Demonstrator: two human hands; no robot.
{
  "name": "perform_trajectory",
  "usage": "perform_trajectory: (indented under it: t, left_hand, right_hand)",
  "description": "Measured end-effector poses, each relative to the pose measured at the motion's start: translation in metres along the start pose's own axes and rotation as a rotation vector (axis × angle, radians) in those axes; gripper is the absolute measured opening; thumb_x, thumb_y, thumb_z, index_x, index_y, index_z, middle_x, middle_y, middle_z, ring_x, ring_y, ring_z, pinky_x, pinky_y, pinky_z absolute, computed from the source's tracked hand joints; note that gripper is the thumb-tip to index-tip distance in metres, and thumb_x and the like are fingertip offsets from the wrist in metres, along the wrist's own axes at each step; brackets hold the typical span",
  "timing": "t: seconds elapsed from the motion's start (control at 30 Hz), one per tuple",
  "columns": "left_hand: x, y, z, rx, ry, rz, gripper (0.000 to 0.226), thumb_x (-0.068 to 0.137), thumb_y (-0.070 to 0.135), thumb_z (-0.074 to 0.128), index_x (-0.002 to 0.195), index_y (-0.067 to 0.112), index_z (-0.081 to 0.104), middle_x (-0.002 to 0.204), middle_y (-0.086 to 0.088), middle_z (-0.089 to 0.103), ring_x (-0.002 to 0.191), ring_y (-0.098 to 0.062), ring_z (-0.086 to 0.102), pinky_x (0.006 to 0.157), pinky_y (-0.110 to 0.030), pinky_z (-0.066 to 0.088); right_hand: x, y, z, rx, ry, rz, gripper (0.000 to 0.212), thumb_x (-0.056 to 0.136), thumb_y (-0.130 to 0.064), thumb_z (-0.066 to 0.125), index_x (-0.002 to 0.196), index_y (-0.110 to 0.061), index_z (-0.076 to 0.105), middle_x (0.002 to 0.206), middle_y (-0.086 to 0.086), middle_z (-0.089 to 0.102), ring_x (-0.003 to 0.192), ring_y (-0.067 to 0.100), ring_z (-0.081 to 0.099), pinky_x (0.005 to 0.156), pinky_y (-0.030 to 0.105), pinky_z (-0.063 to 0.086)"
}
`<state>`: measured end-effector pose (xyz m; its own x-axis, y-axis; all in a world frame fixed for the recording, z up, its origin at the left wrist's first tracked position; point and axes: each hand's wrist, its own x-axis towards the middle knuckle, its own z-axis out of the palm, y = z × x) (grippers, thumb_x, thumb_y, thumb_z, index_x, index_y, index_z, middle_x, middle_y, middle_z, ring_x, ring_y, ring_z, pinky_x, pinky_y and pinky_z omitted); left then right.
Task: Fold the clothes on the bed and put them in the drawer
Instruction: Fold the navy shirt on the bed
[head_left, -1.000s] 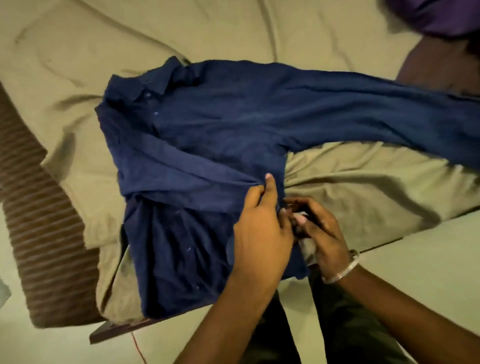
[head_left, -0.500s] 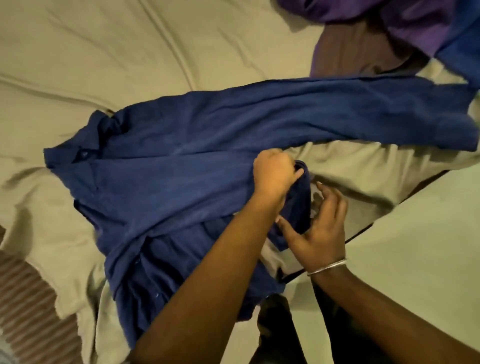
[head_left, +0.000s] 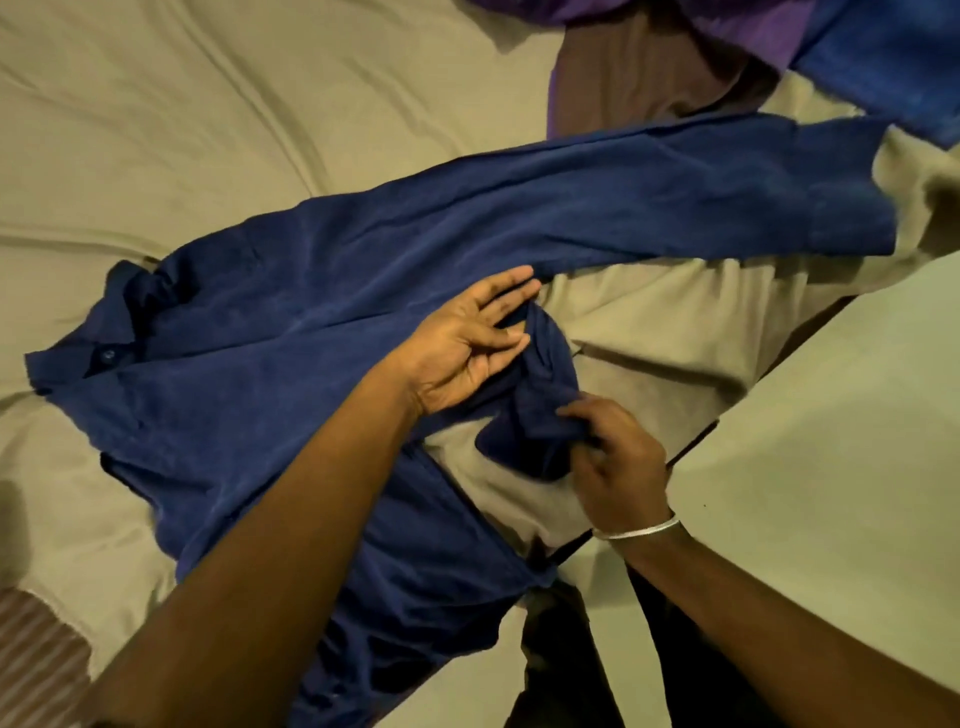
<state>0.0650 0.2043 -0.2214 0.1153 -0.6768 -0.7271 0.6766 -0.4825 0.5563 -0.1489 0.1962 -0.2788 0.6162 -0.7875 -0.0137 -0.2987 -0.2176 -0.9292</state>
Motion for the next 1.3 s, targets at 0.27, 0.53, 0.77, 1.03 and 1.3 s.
perform_trajectory:
  t: [0.27,0.53,0.77,1.03,1.3]
  left_hand:
    - [-0.007,-0.003,-0.019,1.645,0.469,0.419,0.026,0.093,0.044,0.063,0.117,0.037,0.069,0.125,0.019,0.062,0.114,-0.020,0.053,0.086,-0.043,0.044]
    - [-0.002,0.007,-0.008,1.448,0.466,0.549,0.002,0.097,0.022,0.058,0.097,0.024,0.057,0.091,0.009,0.066,0.095,-0.023,0.062,0.107,-0.051,0.036]
    - [0.018,0.055,0.001,1.213,0.516,0.620,0.009,0.092,0.019,0.068,0.099,0.025,0.071,0.089,0.008,0.069,0.087,-0.010,0.065,0.079,-0.027,0.048]
    - [0.067,0.088,0.024,1.337,0.495,0.577,0.029,0.096,0.043,0.057,0.082,0.017,0.056,0.070,-0.002,0.060,0.073,-0.025,0.057,0.068,-0.038,0.044]
    - [0.126,0.117,0.067,1.686,0.534,0.735,0.034,0.105,0.042,0.033,0.096,0.011,0.045,0.100,-0.021,0.064,0.093,-0.043,0.057,0.066,-0.039,0.029]
  right_hand:
    - [0.032,0.002,-0.075,1.108,0.292,0.744,0.034,0.074,-0.049,0.066,0.086,-0.020,0.078,0.100,0.003,0.074,0.099,0.020,0.069,0.087,0.030,0.056]
    - [0.069,-0.018,-0.080,0.349,0.167,0.790,0.060,0.069,0.016,0.077,0.119,-0.009,0.055,0.090,0.002,0.059,0.073,0.007,0.063,0.068,0.016,0.054]
    - [0.110,-0.035,-0.105,0.358,0.313,0.529,0.019,0.084,-0.004,0.072,0.101,-0.013,0.071,0.092,-0.007,0.071,0.085,0.001,0.070,0.079,0.016,0.056]
    - [0.174,0.000,-0.122,-0.013,0.338,0.256,0.004,0.101,-0.016,0.050,0.100,-0.013,0.052,0.075,-0.016,0.051,0.066,-0.011,0.051,0.066,0.008,0.036]
    - [0.220,0.036,-0.172,-0.294,0.334,0.077,0.024,0.085,0.000,0.055,0.101,-0.014,0.066,0.096,-0.005,0.066,0.089,0.009,0.059,0.086,0.020,0.047]
